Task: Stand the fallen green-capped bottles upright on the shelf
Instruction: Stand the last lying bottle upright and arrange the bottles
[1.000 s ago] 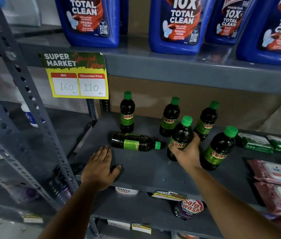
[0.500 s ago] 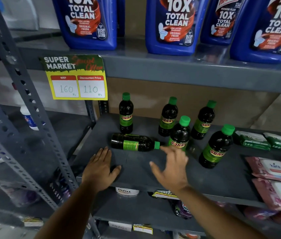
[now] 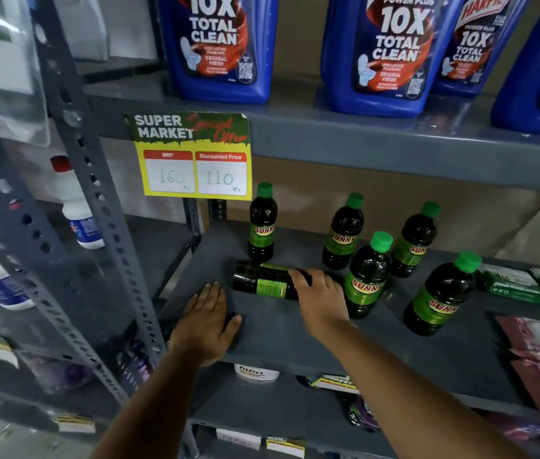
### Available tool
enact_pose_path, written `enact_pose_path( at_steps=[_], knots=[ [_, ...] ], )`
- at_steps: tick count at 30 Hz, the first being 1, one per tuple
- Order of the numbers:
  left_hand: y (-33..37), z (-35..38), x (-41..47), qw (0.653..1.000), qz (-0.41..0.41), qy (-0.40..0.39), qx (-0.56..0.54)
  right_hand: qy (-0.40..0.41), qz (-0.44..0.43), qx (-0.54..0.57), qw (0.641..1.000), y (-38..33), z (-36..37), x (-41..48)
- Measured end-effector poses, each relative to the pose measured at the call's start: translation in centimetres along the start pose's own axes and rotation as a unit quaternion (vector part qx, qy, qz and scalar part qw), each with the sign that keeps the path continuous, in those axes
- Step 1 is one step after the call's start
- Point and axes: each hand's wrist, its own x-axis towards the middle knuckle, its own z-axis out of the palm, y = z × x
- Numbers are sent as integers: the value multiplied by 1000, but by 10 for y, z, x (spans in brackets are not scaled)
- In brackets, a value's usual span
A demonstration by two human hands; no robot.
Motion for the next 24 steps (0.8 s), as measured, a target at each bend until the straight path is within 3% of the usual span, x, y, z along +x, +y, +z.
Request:
enact_pose_path(
  at_steps=[6,11,17,24],
  knots=[
    [-1,-2,3,999,7,-34,15,-59,7,37,998,2,-16,-5],
    [-1,-4,3,999,19,-32,14,-95,11,137,986,7,-61,-10],
    [-4,-4,4,999,25,-29,25,22,-9,192,981,-24,-121,12],
    [-6,-5,4,999,24,-23,9,71,-38,218,973,-70,-108,43]
  ],
)
